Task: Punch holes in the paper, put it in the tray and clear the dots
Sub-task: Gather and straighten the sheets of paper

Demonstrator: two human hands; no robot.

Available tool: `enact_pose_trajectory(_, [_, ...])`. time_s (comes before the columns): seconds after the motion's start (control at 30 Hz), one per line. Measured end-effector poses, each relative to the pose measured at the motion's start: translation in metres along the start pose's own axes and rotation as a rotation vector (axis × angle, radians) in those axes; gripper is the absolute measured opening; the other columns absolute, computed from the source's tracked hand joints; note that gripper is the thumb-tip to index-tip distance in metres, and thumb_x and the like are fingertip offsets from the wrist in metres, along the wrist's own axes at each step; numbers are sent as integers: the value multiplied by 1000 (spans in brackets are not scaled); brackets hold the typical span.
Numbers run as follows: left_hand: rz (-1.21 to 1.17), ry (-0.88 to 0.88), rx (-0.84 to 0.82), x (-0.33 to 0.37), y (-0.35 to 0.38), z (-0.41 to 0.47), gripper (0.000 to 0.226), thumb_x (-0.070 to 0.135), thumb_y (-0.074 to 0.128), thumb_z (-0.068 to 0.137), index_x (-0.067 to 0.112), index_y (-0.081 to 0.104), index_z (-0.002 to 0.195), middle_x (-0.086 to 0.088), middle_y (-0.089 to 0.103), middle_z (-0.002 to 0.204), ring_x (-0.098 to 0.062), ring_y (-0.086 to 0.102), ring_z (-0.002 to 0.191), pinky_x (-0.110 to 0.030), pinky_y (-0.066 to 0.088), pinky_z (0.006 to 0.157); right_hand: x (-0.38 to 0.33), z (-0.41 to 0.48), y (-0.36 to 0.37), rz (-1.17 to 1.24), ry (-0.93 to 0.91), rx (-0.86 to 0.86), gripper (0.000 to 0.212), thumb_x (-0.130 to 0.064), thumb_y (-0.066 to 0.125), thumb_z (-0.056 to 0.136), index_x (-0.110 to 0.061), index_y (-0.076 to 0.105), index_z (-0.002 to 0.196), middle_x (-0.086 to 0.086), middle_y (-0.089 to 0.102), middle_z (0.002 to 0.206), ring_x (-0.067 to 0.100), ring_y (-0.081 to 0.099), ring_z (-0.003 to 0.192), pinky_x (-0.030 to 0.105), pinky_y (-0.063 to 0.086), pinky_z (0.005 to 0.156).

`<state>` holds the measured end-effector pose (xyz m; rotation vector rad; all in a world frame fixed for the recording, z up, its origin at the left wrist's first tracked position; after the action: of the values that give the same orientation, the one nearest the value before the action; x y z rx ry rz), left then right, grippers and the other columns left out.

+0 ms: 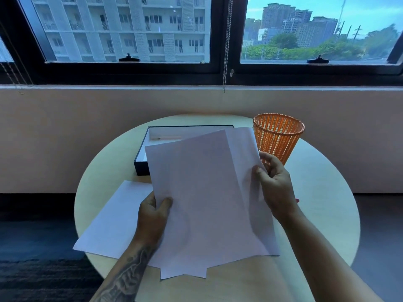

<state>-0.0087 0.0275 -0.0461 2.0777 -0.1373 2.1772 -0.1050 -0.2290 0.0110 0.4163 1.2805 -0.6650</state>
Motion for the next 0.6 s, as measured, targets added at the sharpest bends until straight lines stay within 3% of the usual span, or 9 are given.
enact_pose_trajectory(0.13, [-32,-24,-44,-1,-1,0,19,9,56,99,18,74,99,2,79,90,-22,75,82,-25,58,64,-7,0,13,148,63,-71,30,-7,50,104,-18,60,130,-2,71,107,2,71,90,19,58,72])
enact_pose_trajectory(0.2, [-34,-10,-54,-1,-1,-1,18,11,57,99,15,74,103,0,79,94,-22,75,84,-27,59,66,-9,-4,21,143,46,-86,28,-19,50,105,-20,58,131,-3,68,118,-2,67,101,21,56,88])
enact_pose_trajectory(0.27, [-38,-2,-44,0,-2,-3,17,13,58,99,15,73,105,0,79,96,-22,75,86,-29,60,69,-9,-8,27,149,21,-127,35,-35,56,99,-23,57,131,-4,66,124,6,64,114,28,53,97])
enact_pose_trajectory(0.37, [-31,21,-19,3,-2,-4,15,18,59,99,16,72,106,1,79,96,-22,74,88,-32,61,73,-8,-14,31,237,13,-182,36,-21,70,92,-15,58,126,5,75,112,21,73,104,35,61,86])
enact_pose_trajectory(0.47, [-23,78,-19,17,0,-8,13,24,61,98,21,72,101,11,78,90,-13,73,82,-25,59,69,-17,-15,24,192,-80,-138,16,-7,67,94,-11,65,109,15,74,102,35,73,96,47,62,83])
enact_pose_trajectory(0.6, [-51,211,-16,57,3,-7,14,17,63,96,25,72,89,19,76,77,-1,70,69,-15,53,58,-42,-10,13,249,-163,-83,12,-5,65,95,-13,67,104,11,74,98,26,73,87,43,62,78])
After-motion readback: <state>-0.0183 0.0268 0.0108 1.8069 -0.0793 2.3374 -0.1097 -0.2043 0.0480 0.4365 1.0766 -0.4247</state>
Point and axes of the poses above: each hand's wrist, its own z-axis towards the middle knuckle, its own y-axis out of the palm, x = y × z, the point moved 1 cm from there along z, towards the middle knuckle
